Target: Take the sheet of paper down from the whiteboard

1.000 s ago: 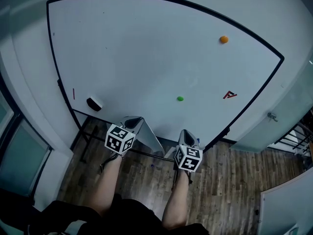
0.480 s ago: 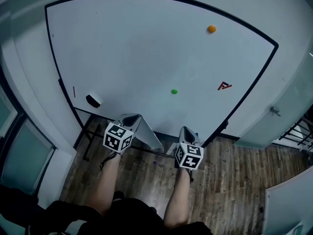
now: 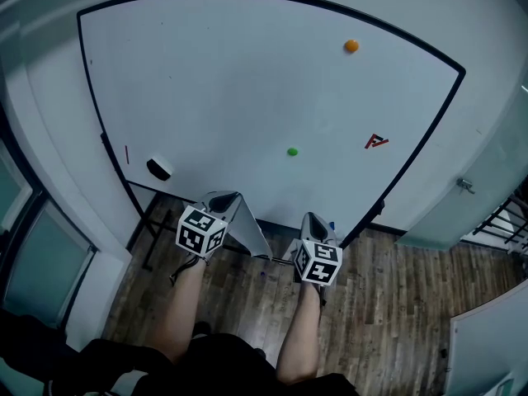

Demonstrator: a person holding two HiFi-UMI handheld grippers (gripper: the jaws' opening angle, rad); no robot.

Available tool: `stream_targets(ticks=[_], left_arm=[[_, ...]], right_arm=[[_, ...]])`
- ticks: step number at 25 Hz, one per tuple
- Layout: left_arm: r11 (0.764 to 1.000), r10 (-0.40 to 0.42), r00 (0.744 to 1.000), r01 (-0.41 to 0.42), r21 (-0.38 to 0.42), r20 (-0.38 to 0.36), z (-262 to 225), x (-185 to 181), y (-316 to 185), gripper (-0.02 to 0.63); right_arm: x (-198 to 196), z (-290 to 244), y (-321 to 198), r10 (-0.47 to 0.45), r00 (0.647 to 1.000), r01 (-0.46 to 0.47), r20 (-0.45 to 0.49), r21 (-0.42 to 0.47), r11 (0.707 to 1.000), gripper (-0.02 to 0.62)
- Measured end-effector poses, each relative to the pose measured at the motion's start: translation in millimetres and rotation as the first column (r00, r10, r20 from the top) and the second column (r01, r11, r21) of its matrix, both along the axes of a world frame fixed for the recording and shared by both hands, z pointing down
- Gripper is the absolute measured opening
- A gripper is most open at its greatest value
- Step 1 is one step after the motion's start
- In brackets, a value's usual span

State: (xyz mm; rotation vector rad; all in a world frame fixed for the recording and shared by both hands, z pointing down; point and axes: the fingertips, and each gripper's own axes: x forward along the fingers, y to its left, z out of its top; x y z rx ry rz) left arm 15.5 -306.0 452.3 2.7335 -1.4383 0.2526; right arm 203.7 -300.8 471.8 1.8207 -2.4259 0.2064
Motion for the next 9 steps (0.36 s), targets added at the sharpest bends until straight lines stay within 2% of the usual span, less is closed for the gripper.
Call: stream_targets(ticks=[9], left_arm=[[1.0, 0.004, 1.0, -0.004, 0.006, 0.002, -4.9, -1.2, 4.7, 0.02]], right_arm=[[-3.1, -3.3, 4.9, 0.001, 1.0, -0.001, 0.001, 0.008, 1.0, 0.023]])
